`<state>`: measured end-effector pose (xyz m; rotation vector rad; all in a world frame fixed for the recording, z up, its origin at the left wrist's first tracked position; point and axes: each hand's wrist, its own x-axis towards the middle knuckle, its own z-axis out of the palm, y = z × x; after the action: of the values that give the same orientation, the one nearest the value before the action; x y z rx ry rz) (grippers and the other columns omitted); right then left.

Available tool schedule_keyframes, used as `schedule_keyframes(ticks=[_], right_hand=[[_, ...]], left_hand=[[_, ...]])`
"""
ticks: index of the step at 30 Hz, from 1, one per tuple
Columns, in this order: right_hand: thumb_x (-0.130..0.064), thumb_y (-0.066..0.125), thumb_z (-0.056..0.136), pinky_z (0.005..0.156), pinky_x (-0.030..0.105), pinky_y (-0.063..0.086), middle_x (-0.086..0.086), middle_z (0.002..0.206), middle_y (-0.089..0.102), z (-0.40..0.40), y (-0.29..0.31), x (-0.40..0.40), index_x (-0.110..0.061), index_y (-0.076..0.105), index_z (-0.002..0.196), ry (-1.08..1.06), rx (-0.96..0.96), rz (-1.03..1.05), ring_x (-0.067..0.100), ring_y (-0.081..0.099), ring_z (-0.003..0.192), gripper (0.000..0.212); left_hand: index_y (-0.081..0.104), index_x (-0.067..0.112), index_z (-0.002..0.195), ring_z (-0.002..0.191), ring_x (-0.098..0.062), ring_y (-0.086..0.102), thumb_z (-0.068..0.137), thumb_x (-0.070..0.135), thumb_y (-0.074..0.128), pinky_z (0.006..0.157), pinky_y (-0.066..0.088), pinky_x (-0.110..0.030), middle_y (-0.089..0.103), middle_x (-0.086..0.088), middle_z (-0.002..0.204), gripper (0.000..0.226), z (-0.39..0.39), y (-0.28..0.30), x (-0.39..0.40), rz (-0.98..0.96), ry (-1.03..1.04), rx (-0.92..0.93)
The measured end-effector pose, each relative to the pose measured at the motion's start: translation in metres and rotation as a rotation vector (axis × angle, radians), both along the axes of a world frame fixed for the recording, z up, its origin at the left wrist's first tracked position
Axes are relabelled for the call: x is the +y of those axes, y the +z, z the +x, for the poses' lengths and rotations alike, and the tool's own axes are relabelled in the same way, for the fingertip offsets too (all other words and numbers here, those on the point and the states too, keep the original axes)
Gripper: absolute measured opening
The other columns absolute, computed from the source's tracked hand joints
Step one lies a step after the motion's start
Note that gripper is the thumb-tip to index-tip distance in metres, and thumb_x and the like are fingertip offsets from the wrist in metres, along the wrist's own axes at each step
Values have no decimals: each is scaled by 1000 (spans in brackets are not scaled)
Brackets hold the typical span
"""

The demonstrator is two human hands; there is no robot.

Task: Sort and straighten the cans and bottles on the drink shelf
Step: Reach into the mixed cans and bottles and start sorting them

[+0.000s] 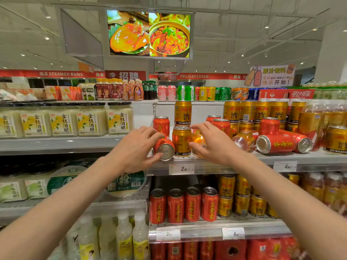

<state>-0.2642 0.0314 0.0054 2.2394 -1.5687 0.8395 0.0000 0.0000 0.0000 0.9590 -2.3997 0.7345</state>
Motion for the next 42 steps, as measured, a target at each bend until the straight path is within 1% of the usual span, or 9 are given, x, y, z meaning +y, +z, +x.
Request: schedule_keyframes(ticks=[6, 11, 18, 21, 23, 25, 30, 34, 42], right_hand=[[-49, 56, 97, 103, 38, 50, -1, 151, 44, 7, 14, -18, -26, 34, 151, -14, 194, 102, 18, 51, 128, 62], [-43, 57, 99, 101, 40, 52, 0, 148, 46, 7, 15, -25, -25, 40, 147, 15, 115, 135, 19, 57, 122, 54], [-38, 59, 99, 102, 44, 51, -4, 142, 51, 4, 10, -32, -27, 50, 139, 43, -7, 123, 17, 56, 121, 43], [-35, 59, 99, 103, 44, 51, -4, 140, 52, 4, 10, -34, -27, 52, 138, 59, -46, 125, 16, 56, 121, 40], [-34, 60, 99, 103, 43, 51, -5, 140, 52, 4, 8, -34, -26, 53, 137, 68, -64, 123, 15, 56, 121, 40], [-33, 61, 99, 102, 40, 51, -5, 139, 52, 3, 7, -34, -26, 53, 137, 73, -77, 119, 14, 55, 121, 40], [-30, 61, 99, 102, 37, 49, -4, 140, 51, 2, 7, -33, -26, 53, 139, 85, -88, 119, 14, 54, 122, 42], [-29, 62, 98, 102, 38, 50, -3, 140, 51, 2, 6, -33, -25, 52, 140, 88, -91, 127, 14, 55, 122, 43], [-29, 62, 98, 103, 38, 50, -4, 140, 52, 2, 1, -35, -27, 50, 143, 107, -124, 104, 15, 54, 123, 46]], left_hand=[[41, 28, 137, 111, -20, 52, 86, 65, 54, 96, 44, -37, 55, 0, 123, 65, -5, -1, -12, -64, 1, -158], [43, 23, 137, 109, -22, 54, 80, 64, 64, 91, 46, -38, 55, -3, 124, 73, -9, -3, -19, -122, 32, -188], [48, 22, 133, 110, -21, 57, 84, 59, 61, 95, 46, -38, 59, -2, 125, 64, -7, -8, -21, -134, -14, -115], [51, 21, 131, 109, -18, 55, 86, 65, 54, 97, 44, -36, 61, 1, 122, 63, -5, 0, -20, -119, -19, -11], [52, 22, 131, 107, -16, 53, 86, 71, 48, 95, 44, -36, 63, 2, 119, 66, -5, 10, -20, -45, 10, 116], [50, 22, 135, 111, -16, 53, 87, 72, 49, 97, 45, -38, 63, 1, 124, 69, -8, 18, -22, 54, 49, 235], [39, 25, 146, 118, -26, 57, 95, 64, 45, 101, 45, -44, 63, -6, 133, 65, -19, 26, -33, 218, 133, 331], [41, 25, 145, 111, -30, 62, 101, 60, 34, 95, 48, -45, 68, -8, 127, 57, -23, 28, -48, 286, 221, 331], [42, 24, 145, 108, -30, 65, 102, 60, 25, 96, 43, -44, 72, -7, 118, 58, -30, 23, -50, 226, 281, 293]])
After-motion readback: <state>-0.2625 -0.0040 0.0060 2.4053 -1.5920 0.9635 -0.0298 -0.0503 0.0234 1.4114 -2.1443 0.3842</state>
